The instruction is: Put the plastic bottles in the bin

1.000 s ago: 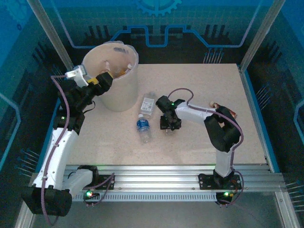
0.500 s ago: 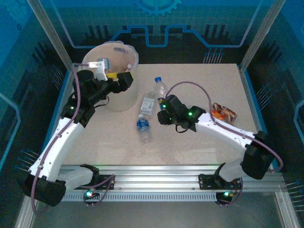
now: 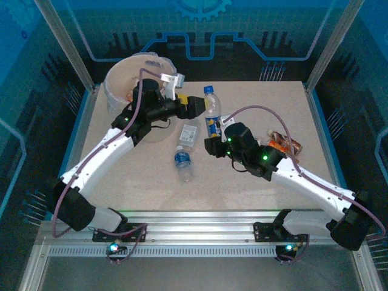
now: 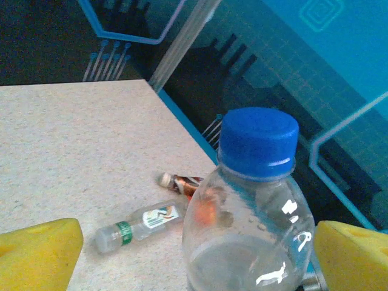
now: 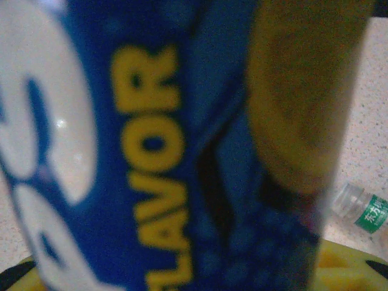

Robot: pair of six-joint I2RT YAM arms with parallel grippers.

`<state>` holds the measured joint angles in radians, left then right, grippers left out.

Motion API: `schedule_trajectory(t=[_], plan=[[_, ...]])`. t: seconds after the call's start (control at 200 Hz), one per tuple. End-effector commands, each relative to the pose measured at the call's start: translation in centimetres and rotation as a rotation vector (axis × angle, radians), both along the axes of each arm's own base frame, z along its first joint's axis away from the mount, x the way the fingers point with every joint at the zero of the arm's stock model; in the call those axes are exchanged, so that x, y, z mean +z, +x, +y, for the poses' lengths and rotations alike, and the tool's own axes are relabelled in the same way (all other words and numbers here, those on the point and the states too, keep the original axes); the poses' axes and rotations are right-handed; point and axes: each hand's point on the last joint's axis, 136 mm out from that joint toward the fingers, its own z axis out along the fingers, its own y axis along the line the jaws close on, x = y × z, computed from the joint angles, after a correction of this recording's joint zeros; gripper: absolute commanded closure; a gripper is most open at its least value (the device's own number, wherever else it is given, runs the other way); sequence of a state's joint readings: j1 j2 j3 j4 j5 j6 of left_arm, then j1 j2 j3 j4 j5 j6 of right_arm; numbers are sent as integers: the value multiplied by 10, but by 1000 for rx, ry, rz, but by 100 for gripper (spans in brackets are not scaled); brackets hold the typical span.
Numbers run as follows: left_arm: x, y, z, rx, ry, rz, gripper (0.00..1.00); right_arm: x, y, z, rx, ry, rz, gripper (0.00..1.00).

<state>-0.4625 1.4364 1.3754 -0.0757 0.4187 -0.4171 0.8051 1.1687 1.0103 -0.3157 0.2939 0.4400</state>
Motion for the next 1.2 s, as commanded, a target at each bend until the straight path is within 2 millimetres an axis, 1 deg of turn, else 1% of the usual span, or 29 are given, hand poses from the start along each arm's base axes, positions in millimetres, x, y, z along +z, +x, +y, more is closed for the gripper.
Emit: schedule_trajectory(t=[0.0,0.1,0.155,0.285,0.4,0.57,0.77,0.845,0.895,1.041,1.081,1.091,1.101,1.196], plan=[[33,-3,-17,-71,-66,-79,1,15,-6,9,54,42,-56,62],[35,2,-25,-86,-84,-77,3,17,-8,11,66,50,-65,61],[37,4,-29,-101,-106,-78,6,17,-8,11,71,49,-66,61],[43,5,-40,-147,-149,-67,20,16,-8,12,74,47,-65,61],[42,8,-45,-159,-158,-57,36,14,-7,14,78,45,-62,60],[45,8,-46,-159,-161,-64,61,8,-6,17,85,30,-47,60],[48,6,-44,-153,-166,-88,91,11,-7,14,79,26,-49,55],[51,5,-41,-147,-164,-102,100,14,-7,13,76,24,-54,50],[54,3,-39,-142,-159,-116,100,15,-7,11,70,23,-57,44],[61,-1,-32,-111,-138,-171,100,19,-8,8,67,20,-70,18],[64,-1,-29,-100,-129,-190,100,20,-8,6,60,17,-72,13],[65,-2,-28,-98,-127,-192,100,21,-8,6,58,17,-73,4],[66,-2,-28,-95,-122,-200,100,21,-8,5,57,16,-74,1],[73,-3,-19,-64,-89,-238,100,24,-8,-1,38,12,-81,0]])
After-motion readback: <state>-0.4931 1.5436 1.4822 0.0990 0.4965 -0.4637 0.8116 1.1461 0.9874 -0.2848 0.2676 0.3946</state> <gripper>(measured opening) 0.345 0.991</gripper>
